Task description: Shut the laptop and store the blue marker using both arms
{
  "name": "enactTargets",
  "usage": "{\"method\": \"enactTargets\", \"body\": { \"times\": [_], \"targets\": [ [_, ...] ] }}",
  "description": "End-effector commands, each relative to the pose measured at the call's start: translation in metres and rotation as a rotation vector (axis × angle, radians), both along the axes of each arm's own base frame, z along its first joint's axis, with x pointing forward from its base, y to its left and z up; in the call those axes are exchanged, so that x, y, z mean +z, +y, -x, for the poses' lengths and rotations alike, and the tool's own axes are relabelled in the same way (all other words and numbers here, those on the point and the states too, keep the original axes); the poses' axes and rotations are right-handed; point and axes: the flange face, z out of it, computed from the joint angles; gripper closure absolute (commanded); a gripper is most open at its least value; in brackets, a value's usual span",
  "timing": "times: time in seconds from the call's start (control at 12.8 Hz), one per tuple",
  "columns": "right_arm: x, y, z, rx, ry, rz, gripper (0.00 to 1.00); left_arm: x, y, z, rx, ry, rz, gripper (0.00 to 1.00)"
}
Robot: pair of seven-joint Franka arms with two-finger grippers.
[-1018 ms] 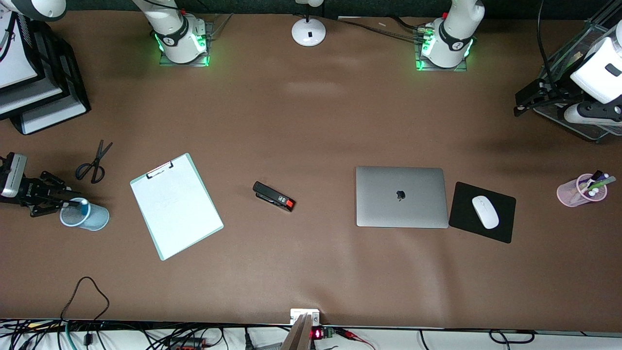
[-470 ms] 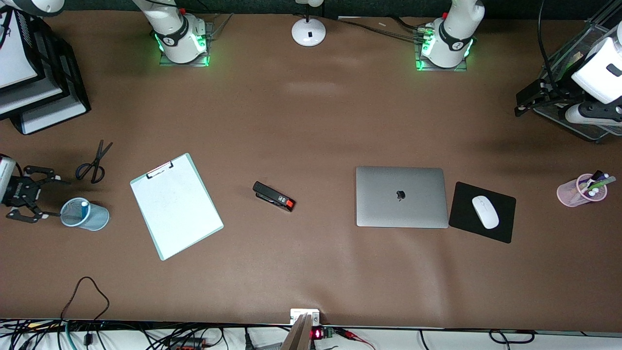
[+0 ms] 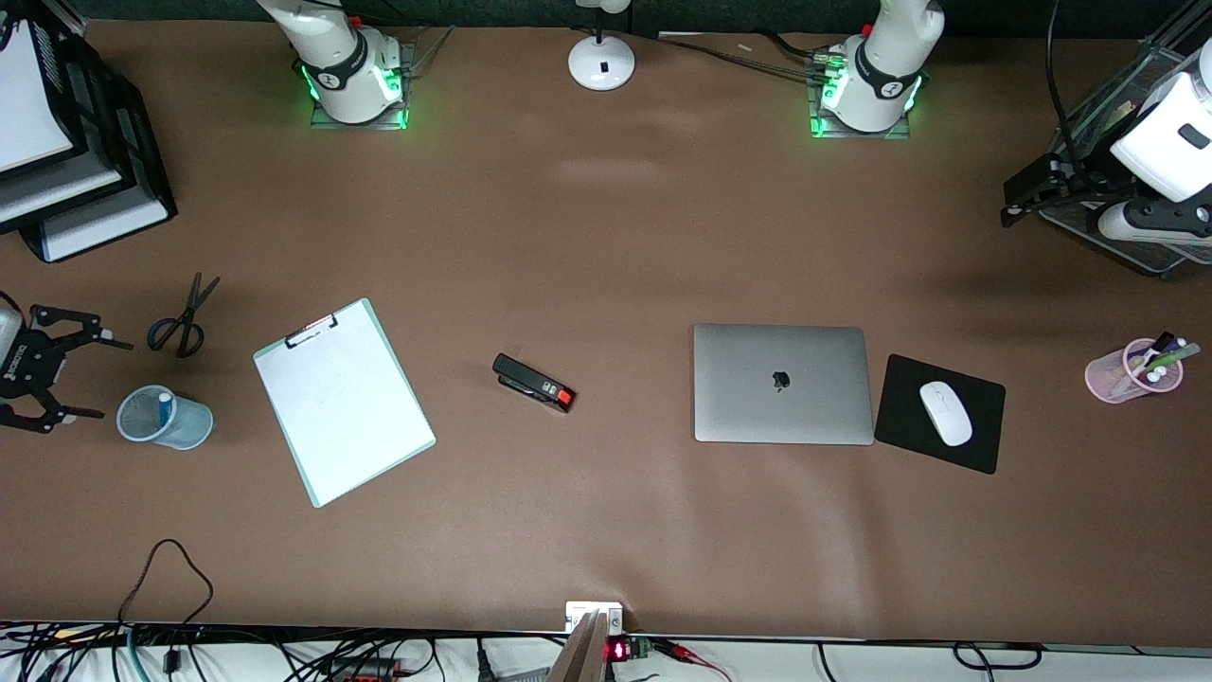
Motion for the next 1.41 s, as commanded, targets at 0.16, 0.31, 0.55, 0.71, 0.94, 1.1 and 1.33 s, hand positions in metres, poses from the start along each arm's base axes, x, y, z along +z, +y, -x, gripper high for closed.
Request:
{"method": "enactTargets", "body": {
  "times": [0.16,0.31,0.55,0.71,0.94,1.1,1.33],
  "targets": [
    [0.026,0.037,0.017,-0.301,0.164,0.101,0.0,-0.021,-0.006,-0.014,-0.021,0.017,-0.001,0.0],
    [0.037,0.055,0.017,-0.398,0.2,0.182,0.0,-0.023,-0.009,-0.015,-0.026,0.018,-0.001,0.0],
    [0.05,0.082,0.021,-0.601,0.282,0.259,0.0,-0.024,-0.013,-0.015,-0.032,0.019,0.003,0.0],
    [0.066,0.109,0.026,-0.744,0.331,0.271,0.0,-0.036,-0.02,-0.024,-0.043,0.017,0.005,0.0],
    [0.087,0.154,0.041,-0.891,0.373,0.369,0.0,-0.048,-0.021,-0.032,-0.044,0.017,0.008,0.0],
    [0.101,0.171,0.052,-0.976,0.393,0.444,0.0,-0.049,-0.021,-0.033,-0.044,0.018,0.008,0.0],
    [0.124,0.167,0.069,-1.02,0.386,0.512,0.0,-0.034,-0.02,-0.023,-0.042,0.015,0.004,0.0]
  ]
}}
